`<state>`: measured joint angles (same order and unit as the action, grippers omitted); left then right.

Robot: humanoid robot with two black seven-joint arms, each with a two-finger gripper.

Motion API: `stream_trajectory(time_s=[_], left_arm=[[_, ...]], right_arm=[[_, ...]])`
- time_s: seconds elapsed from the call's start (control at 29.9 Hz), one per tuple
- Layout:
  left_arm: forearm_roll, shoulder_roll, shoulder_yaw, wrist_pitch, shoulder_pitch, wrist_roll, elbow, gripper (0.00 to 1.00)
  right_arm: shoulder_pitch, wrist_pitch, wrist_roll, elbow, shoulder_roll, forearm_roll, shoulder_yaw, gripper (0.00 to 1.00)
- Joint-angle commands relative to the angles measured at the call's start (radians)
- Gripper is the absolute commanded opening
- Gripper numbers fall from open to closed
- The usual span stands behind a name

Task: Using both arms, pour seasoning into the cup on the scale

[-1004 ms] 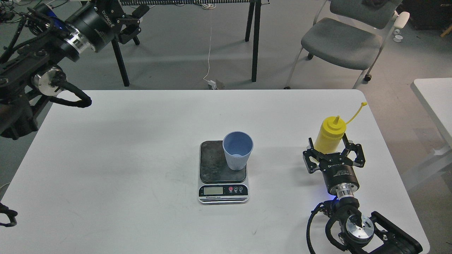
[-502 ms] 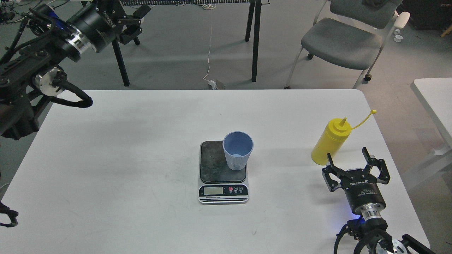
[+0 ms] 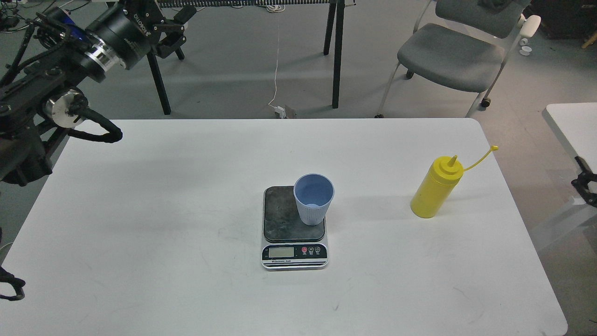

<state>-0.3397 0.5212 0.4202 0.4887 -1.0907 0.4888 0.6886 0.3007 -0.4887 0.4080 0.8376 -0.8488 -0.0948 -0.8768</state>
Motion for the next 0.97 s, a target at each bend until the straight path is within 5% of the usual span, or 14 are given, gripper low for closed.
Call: stream_trajectory(time_s=[0.0, 0.2, 0.5, 0.94], left_arm=[[0.001, -0.004, 0.031, 0.0, 0.0, 0.0, 0.0, 0.99], [0.002, -0.009, 0.035, 0.0, 0.0, 0.0, 0.0, 0.99], [-0.007, -0.018, 0.022, 0.0, 0.035, 0.0, -0.11, 0.99], [-0.001, -0.075, 0.022, 0.0, 0.075, 0.0, -0.152, 0.99]], right_arm=[[0.258, 0.0, -0.001, -0.08, 0.037, 0.069, 0.125, 0.99], [0.54, 0.0, 0.003, -0.115, 0.219, 0.083, 0.324, 0.99], [0.584, 0.0, 0.002, -0.169, 0.525, 0.084, 0.338, 0.99], [0.586, 0.0, 0.002, -0.169, 0.557, 0.09, 0.346, 0.99]])
